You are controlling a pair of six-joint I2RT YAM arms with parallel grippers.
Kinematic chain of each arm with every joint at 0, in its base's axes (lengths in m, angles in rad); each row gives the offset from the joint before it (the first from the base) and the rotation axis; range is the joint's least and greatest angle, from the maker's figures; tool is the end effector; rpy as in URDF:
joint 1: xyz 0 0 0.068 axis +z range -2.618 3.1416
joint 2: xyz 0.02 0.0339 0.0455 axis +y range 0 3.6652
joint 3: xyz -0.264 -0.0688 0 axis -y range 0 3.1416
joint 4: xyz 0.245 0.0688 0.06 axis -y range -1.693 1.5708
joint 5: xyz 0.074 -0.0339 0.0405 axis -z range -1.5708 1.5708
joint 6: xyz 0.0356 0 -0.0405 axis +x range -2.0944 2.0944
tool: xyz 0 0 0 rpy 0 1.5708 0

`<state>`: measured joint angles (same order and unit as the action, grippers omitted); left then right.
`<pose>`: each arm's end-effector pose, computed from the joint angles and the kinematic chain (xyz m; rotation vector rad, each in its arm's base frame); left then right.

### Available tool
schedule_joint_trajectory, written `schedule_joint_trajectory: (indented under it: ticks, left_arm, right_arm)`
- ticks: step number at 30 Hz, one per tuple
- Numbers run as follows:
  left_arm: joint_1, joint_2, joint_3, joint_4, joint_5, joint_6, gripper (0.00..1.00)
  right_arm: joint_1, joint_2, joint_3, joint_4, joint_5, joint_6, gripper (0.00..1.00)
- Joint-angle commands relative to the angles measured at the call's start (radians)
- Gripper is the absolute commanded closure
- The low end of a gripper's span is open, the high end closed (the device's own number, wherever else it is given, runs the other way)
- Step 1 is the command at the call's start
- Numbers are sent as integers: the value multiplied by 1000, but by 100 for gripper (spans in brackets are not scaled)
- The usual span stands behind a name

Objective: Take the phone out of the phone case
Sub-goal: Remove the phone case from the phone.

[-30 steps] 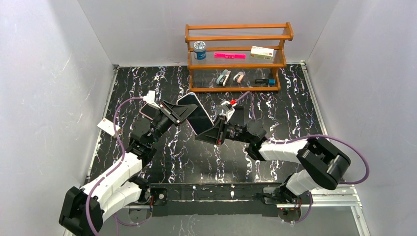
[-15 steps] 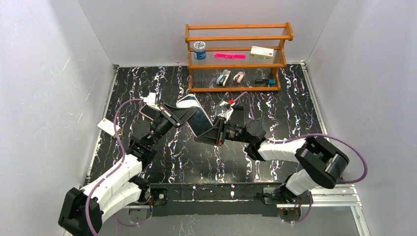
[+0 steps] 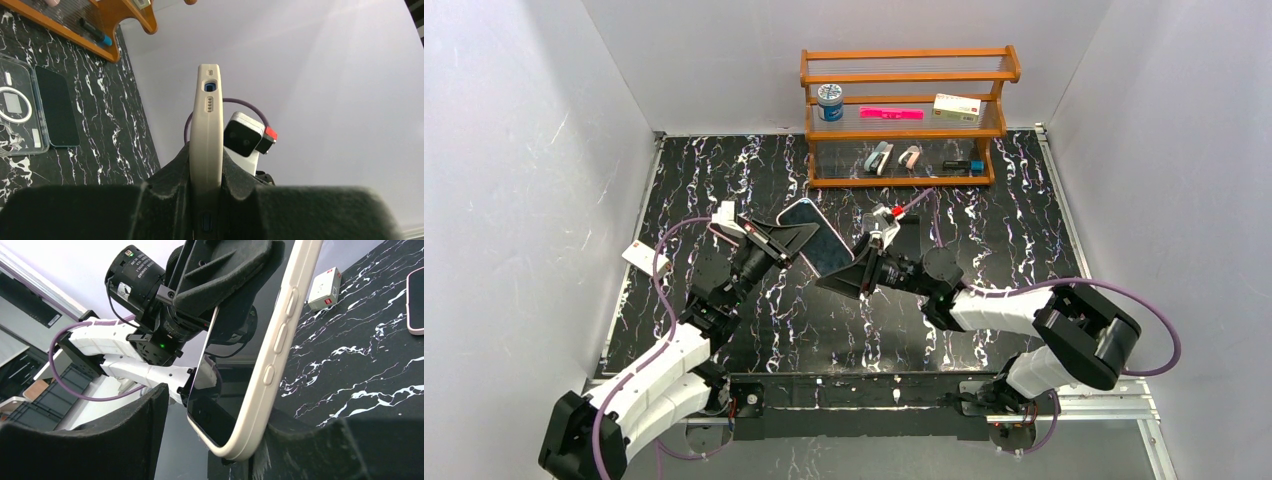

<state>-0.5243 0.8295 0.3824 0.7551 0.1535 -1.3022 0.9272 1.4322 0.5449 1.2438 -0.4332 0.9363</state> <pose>0.1640 -0.1011 0.2895 -0.4091 1.4007 -1.6390 0.1587 0.2365 0.2600 -0.4442 1.4249 1.8308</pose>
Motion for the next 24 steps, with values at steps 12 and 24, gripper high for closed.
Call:
schedule_joint_trajectory:
  ticks: [12, 24]
  left_arm:
    - [-2, -66, -9, 14, -170, -30, 100]
    - [-2, -26, 26, -94, -124, -125, 100]
  right_arm:
    - [45, -9, 14, 55, 92, -84, 54]
    - [44, -10, 9, -28, 61, -352, 86]
